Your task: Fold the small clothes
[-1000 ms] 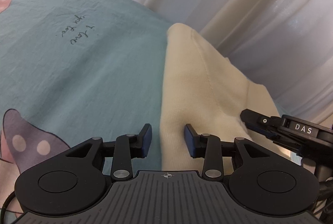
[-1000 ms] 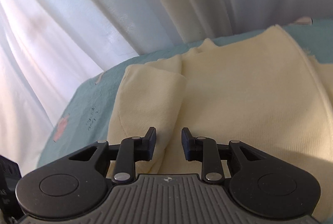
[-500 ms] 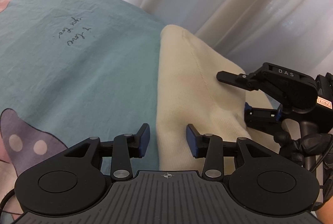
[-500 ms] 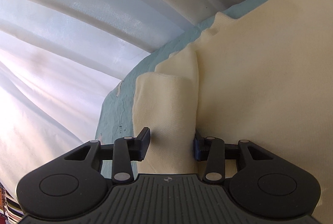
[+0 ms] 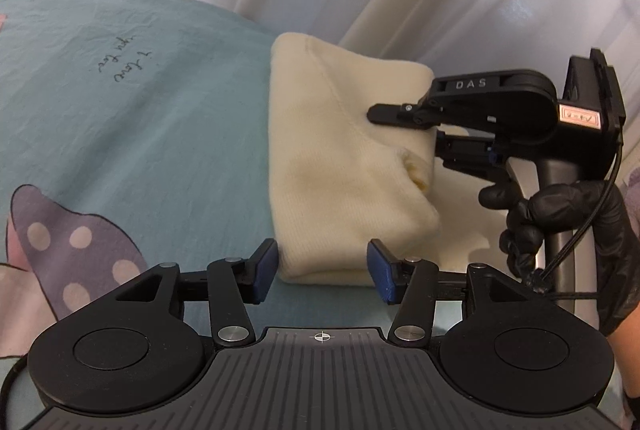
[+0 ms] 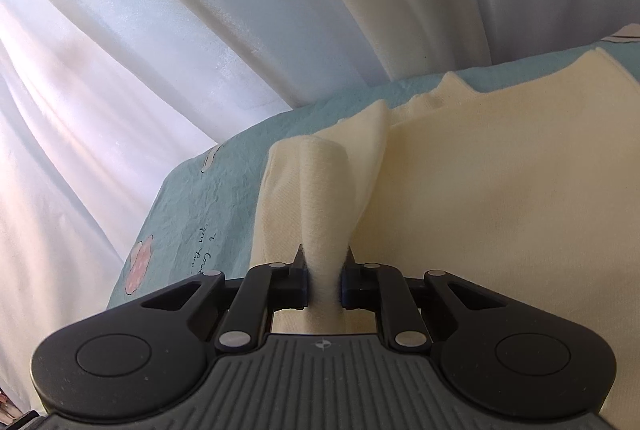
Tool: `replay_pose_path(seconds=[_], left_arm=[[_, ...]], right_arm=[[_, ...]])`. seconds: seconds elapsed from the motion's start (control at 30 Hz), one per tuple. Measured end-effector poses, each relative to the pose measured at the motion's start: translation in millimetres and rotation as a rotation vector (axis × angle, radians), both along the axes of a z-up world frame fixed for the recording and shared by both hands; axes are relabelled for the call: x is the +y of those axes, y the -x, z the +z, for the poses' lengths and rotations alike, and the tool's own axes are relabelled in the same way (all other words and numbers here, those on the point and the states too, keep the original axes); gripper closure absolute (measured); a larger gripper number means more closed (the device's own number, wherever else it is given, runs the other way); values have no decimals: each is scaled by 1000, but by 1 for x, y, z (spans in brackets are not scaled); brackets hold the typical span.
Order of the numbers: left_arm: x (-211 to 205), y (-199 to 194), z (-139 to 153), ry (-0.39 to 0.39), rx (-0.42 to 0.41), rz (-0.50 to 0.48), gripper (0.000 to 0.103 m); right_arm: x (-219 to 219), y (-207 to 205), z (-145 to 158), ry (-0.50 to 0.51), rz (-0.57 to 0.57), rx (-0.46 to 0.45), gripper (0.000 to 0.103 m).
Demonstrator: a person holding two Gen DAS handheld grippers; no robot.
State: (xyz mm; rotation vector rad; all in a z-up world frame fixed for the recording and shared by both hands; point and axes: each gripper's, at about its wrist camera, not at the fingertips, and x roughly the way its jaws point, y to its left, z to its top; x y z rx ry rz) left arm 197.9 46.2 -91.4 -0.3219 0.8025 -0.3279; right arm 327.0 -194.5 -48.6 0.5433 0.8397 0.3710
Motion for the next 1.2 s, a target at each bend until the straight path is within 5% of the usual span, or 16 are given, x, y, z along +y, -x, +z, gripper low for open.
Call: replay_pose_path(seconds=[0.47, 0.83, 0.97, 1.2], left_arm=[[-1, -16, -4, 4, 51, 17, 42], [-13, -25, -4, 7, 80, 3, 38], [-17, -30, -7, -5, 80, -14, 38], [-21, -28, -8, -9, 70, -42, 38]], right_arm=[[-2, 26, 31, 96, -37, -99, 91], [-53, 47, 27, 169, -173, -81, 90], [-73, 45, 8, 74, -195, -1, 88], [-93, 43, -25, -189, -169, 74, 63]])
